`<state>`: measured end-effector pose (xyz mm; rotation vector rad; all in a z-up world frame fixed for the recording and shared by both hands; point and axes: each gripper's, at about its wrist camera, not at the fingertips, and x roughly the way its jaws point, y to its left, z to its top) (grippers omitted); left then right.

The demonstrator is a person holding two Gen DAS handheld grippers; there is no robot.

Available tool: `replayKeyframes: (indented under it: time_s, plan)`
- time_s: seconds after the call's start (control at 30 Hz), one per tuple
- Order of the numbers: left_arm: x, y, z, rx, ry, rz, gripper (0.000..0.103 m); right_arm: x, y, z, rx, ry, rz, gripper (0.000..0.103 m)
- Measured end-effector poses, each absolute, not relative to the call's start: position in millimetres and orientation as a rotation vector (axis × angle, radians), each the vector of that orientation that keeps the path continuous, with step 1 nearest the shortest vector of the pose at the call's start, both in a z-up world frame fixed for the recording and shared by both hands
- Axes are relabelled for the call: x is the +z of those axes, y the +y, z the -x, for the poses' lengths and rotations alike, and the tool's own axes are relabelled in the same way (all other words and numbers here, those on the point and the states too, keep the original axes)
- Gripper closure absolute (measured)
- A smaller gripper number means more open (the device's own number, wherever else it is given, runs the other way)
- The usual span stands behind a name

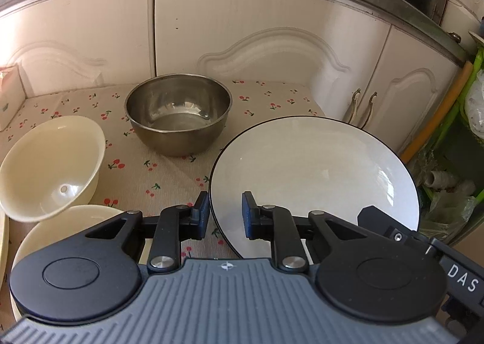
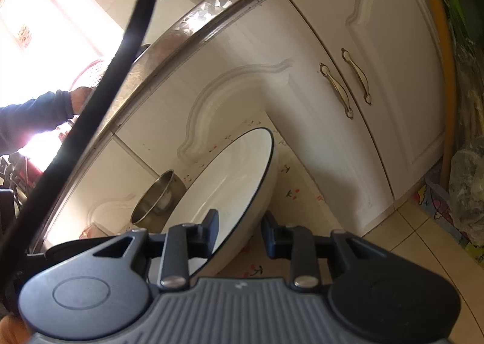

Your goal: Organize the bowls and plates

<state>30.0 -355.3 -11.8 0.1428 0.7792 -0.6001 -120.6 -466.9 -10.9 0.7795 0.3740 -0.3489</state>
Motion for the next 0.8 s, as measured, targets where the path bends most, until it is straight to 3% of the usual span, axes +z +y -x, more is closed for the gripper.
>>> replayKeyframes:
  time_s: [0.8]
  plan:
    - [-3, -325, 16, -0.661, 0.768, -0.053, 0.085, 2, -433, 186, -0.283, 0.35, -0.772, 0.073]
